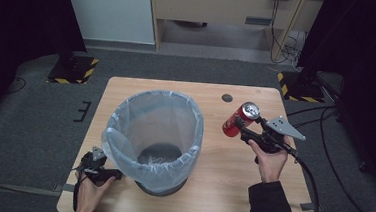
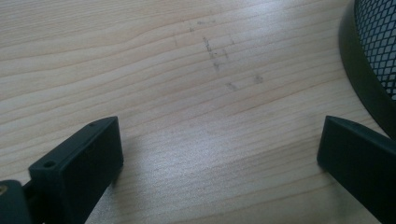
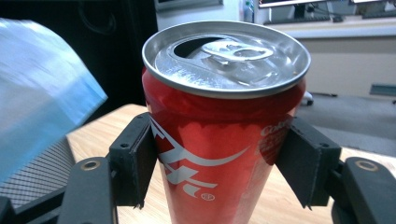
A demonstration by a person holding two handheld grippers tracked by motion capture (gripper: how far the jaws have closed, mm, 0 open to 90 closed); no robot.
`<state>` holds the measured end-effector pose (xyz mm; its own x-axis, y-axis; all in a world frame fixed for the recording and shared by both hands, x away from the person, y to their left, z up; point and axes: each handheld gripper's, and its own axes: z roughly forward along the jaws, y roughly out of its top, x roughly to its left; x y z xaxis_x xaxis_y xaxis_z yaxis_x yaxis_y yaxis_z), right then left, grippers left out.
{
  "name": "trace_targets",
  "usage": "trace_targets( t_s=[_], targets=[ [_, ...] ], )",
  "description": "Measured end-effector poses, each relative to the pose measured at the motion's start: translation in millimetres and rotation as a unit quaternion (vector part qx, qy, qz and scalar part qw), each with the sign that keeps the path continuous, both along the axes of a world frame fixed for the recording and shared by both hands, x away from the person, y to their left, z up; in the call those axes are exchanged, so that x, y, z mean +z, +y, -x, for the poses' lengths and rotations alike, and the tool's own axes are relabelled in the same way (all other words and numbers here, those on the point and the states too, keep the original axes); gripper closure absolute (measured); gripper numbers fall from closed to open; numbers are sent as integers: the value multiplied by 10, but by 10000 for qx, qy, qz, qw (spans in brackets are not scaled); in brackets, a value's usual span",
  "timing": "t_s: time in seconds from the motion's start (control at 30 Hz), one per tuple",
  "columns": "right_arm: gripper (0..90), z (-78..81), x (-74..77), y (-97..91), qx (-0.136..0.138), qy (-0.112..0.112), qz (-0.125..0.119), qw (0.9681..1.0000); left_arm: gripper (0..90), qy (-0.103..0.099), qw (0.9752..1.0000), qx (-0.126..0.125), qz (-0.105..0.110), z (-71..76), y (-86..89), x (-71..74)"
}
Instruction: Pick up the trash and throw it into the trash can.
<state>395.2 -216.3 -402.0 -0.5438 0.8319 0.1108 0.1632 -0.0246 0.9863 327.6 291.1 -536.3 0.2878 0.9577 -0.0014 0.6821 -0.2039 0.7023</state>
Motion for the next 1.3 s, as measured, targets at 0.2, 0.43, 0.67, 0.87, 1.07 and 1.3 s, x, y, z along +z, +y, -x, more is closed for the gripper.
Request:
trace_targets(
  t_s=[0.2,0.43,0.67,0.87,1.07,1.3],
  targets=[
    [338,98,153,40,125,-225,-60,9996,0,-1,10000,-7,5,1,-2,0],
    [338,202,308,35,235,-456,-198,9985,0,1,10000,-16,7,2,-4,0],
    [338,296,436,74,432,-636,-357,9964,0,0,10000,-18,7,3,-5,0],
    [339,369,529,95,591,-778,-544,9937,0,-1,10000,-19,5,3,-5,0],
    [339,470,645,137,746,-993,-633,9902,0,0,10000,-21,2,3,-5,0],
    [339,589,771,224,958,-1238,-699,9852,0,-2,10000,-22,2,3,-8,0]
  ],
)
